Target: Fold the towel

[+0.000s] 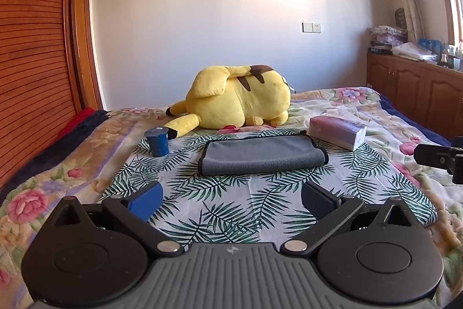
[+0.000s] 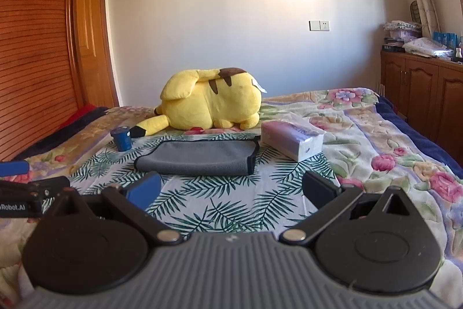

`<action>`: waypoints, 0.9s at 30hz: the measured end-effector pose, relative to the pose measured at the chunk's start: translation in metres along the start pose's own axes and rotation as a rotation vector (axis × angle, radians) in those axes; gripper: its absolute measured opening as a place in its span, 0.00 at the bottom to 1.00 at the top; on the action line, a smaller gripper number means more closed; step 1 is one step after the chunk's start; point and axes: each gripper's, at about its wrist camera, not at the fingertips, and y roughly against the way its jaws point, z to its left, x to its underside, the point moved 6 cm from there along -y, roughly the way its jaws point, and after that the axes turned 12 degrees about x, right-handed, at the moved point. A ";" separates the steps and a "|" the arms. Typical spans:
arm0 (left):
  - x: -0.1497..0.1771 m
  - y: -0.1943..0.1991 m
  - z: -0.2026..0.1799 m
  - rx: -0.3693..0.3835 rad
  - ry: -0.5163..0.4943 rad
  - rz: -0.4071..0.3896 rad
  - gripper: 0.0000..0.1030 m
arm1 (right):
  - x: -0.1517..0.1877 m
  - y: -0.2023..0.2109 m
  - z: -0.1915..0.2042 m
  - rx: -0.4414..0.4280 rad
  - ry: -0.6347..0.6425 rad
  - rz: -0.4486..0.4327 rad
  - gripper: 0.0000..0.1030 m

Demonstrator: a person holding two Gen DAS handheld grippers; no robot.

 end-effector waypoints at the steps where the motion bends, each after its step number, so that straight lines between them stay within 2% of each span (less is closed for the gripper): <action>1: -0.001 0.000 0.000 -0.002 -0.002 -0.004 1.00 | 0.000 0.001 0.000 0.000 0.001 -0.004 1.00; 17: -0.006 0.008 -0.004 -0.014 -0.040 -0.049 1.00 | -0.003 0.005 -0.001 0.006 0.002 -0.038 1.00; 27: -0.005 0.006 -0.003 -0.015 -0.034 -0.041 1.00 | -0.003 0.005 -0.001 0.007 0.000 -0.040 1.00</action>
